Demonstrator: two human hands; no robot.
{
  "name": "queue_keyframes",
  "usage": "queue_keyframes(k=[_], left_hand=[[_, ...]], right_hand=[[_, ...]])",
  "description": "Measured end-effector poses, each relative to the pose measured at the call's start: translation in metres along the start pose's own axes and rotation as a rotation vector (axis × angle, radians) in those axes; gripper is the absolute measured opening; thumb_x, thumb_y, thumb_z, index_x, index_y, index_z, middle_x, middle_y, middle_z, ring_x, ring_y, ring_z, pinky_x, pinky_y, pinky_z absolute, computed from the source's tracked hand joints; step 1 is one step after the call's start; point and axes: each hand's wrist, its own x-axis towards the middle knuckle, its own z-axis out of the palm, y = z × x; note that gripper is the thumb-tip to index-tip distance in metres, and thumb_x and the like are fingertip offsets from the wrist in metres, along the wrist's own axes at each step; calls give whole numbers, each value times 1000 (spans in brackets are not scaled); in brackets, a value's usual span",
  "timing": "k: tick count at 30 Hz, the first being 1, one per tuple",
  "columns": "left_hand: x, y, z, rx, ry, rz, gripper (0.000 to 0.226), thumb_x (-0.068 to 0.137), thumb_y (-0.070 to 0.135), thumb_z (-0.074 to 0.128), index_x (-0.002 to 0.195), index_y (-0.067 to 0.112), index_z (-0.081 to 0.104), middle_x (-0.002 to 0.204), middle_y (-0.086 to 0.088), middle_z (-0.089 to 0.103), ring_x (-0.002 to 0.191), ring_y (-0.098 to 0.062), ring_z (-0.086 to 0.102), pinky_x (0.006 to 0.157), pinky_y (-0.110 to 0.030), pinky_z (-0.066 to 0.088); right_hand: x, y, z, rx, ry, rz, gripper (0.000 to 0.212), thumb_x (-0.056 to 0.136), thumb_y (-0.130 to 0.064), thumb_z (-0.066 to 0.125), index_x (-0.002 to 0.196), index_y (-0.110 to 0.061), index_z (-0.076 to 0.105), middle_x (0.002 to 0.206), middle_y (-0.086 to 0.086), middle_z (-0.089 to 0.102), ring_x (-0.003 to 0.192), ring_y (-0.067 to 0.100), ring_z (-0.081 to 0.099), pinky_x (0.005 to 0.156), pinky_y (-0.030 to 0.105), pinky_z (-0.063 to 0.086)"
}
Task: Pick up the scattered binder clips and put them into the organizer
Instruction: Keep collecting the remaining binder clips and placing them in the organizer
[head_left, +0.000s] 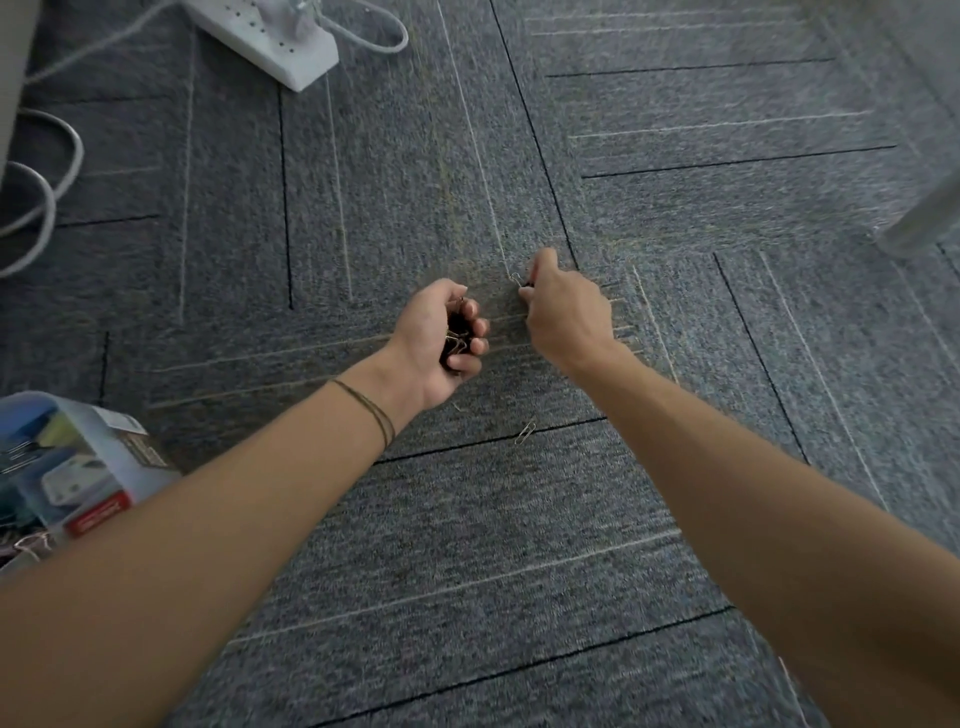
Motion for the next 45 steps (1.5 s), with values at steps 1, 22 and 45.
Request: queue_keyframes(k=[1, 22, 45], left_hand=[[-1, -1, -1, 8, 18, -2, 35, 99, 24, 41, 65, 17, 45, 58, 0, 47, 44, -11, 39, 32, -18, 19], [-126, 18, -32, 66, 267, 381, 46, 105, 27, 46, 61, 20, 38, 53, 2, 32, 46, -13, 28, 34, -20, 21], [-218, -15, -219, 87, 860, 825, 58, 104, 21, 46, 46, 22, 40, 41, -2, 38, 39, -25, 40, 45, -33, 36]], right_hand=[[1, 0, 1, -42, 10, -8, 17, 106, -23, 48, 115, -9, 46, 81, 9, 64, 69, 29, 59, 58, 38, 42], [-47, -122, -45, 1999, -723, 569, 35, 108, -20, 30, 77, -17, 46, 45, -7, 28, 28, 6, 22, 26, 20, 18], [-136, -296, -3, 1828, -956, 518, 28, 108, -16, 35, 84, -14, 51, 49, -6, 31, 32, 6, 23, 29, 21, 18]])
